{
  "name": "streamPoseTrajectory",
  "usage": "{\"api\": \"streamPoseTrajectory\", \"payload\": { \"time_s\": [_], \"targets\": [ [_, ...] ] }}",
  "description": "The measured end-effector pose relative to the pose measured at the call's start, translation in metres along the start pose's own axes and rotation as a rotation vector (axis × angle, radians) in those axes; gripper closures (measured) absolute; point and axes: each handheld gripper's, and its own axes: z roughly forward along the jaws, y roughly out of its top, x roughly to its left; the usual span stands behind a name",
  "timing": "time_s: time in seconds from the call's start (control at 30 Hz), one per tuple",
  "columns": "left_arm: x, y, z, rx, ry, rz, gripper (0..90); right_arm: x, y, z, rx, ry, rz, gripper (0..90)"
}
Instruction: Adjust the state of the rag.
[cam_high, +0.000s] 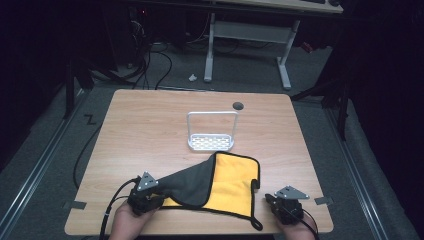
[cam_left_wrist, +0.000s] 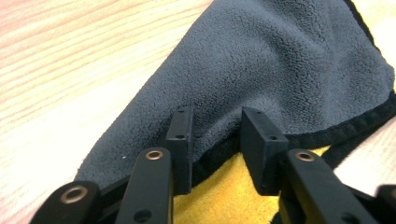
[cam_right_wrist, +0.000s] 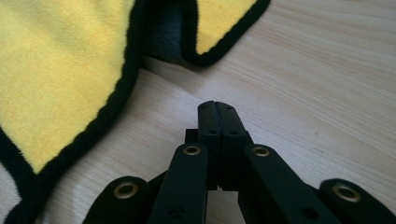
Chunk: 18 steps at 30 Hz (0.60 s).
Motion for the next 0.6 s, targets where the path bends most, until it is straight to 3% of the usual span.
{"api": "streamPoseTrajectory", "payload": {
  "time_s": [0.13,0.27,0.3,0.4,0.43,0.47,0.5,0.53,0.6],
  "targets": [
    [-0.018,0.006,-0.003,-0.046,-0.053,0.046,53.6,0.004,0.006,-0.002,-0.032,-0.018,-0.015,90.0],
    [-0.049,0.014,0.003,-0.071,-0.078,0.142,44.4,0.012,0.013,-0.007,-0.079,-0.027,-0.034,88.6],
    [-0.056,0.016,0.009,-0.066,-0.077,0.165,41.2,0.014,0.015,-0.009,-0.099,-0.019,-0.037,87.9],
    [-0.071,0.018,0.03,0.019,-0.063,0.21,35.9,0.028,0.022,-0.009,-0.129,0.022,-0.053,86.2],
    [-0.074,0.017,0.035,0.041,-0.051,0.221,38.2,0.034,0.025,-0.006,-0.123,0.045,-0.069,85.8],
    [-0.075,0.016,0.034,0.02,-0.045,0.212,45.0,0.04,0.028,-0.001,-0.115,0.061,-0.092,85.4],
    [-0.072,0.018,0.033,0.024,-0.065,0.173,68.1,0.049,0.032,0.008,-0.09,0.08,-0.13,84.8],
    [-0.072,0.018,0.033,0.024,-0.065,0.173,73.9,0.049,0.032,0.008,-0.09,0.08,-0.13,84.8],
    [-0.067,0.02,0.03,0.027,-0.101,0.125,78.6,0.052,0.035,0.018,-0.054,0.069,-0.154,84.8]
  ]
}}
